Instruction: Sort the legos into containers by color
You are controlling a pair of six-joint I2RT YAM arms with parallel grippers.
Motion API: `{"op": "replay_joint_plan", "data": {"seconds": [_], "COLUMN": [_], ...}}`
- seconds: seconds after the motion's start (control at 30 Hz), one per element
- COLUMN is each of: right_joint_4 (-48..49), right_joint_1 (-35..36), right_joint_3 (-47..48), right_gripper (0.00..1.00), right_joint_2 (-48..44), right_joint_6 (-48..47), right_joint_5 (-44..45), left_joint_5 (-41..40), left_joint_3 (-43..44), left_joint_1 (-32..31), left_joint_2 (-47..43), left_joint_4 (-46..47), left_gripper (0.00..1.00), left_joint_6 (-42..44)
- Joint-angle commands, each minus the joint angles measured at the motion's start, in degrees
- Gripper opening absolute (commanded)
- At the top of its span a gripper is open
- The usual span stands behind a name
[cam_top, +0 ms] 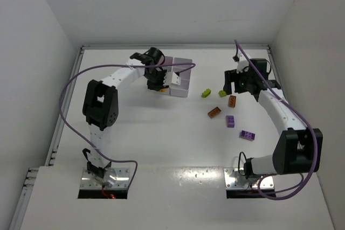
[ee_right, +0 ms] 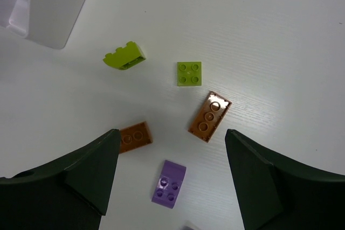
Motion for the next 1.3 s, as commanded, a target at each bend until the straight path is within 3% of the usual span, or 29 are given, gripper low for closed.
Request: {"op": "replay_joint_plan", "data": {"seconds": [0.0,0.53,0.83,1.0,1.17,1.27], "right_joint_4": [1.9,2.4,2.4,2.4,2.4,2.4], "right_joint_1": [-0.3,0.2,0.2,0.2,0.2,0.2], "right_joint_3": [2.4,2.9,3.4,4.0,4.0,4.0], "right_gripper": [0.79,0.79,0.79,0.79,0.79,0.80], "right_joint_2": [0.8,2.4,3.5,4.1,4.1,4.6], "right_joint_6": [0.6,0.6,0.6,0.6,0.6,0.1], "right_joint_5": [-0.8,-1.4,-1.4,-1.4,-1.4,-1.4], "left_joint_5": [3.7,9.7,9.2,6.9,5.7,5.2], "left_joint_3": [0.4,4.8,7.3,9.2,10.3,10.3], "left_joint_1": [1.1,5.1,5.6,5.6,5.1,5.1], "left_joint_2": [-4.3,-3.8,-1.1,2.4,4.3,4.9], "left_joint_4": [0.2,-1.4,-1.3,0.7,1.3,2.0], "left_gripper": [0.06,0.06,0.06,0.17,0.39,0.46], "left_joint_6": [2.3,2.3,1.2,-1.2,-3.8,-4.3]}}
